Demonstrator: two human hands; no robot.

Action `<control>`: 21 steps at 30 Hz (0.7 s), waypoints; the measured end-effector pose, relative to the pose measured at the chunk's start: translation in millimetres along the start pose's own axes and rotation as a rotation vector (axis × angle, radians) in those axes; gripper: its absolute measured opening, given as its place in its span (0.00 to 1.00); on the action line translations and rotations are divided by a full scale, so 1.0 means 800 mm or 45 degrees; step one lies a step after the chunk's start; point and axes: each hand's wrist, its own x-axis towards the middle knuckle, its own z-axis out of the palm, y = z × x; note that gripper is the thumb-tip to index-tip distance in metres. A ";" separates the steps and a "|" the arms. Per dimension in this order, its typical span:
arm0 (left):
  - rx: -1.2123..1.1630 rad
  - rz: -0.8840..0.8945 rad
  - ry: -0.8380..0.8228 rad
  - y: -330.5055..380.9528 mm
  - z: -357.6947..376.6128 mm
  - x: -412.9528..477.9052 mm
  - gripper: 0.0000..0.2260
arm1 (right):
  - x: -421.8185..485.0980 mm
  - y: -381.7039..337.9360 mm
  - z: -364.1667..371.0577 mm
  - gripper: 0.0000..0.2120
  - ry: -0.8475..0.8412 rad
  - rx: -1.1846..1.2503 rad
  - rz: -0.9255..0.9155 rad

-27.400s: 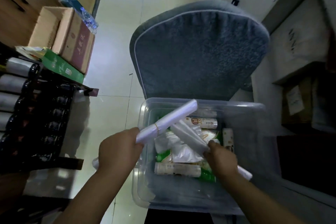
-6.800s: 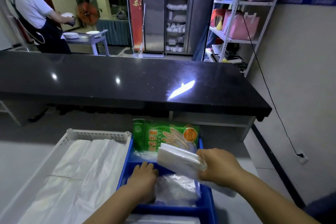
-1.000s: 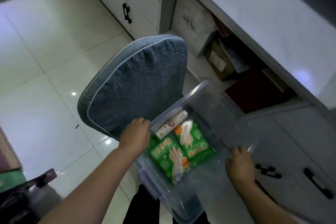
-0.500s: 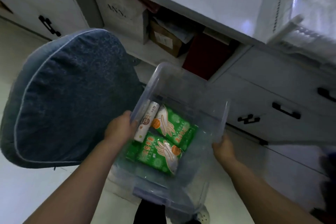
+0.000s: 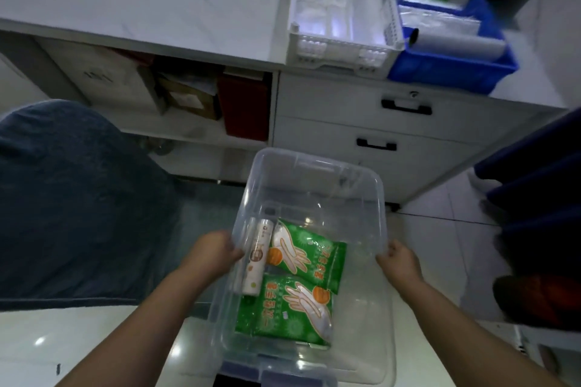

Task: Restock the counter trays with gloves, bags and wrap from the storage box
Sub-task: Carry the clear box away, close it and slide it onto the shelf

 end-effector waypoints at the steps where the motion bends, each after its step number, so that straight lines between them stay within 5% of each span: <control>1: 0.019 0.035 0.004 0.020 0.009 -0.013 0.10 | -0.008 0.017 -0.021 0.11 0.025 0.013 -0.004; 10: 0.190 0.329 0.005 0.202 0.083 -0.102 0.10 | -0.082 0.171 -0.191 0.14 0.294 0.201 0.099; 21: 0.408 0.741 -0.048 0.431 0.147 -0.092 0.09 | -0.095 0.281 -0.346 0.07 0.764 0.481 0.244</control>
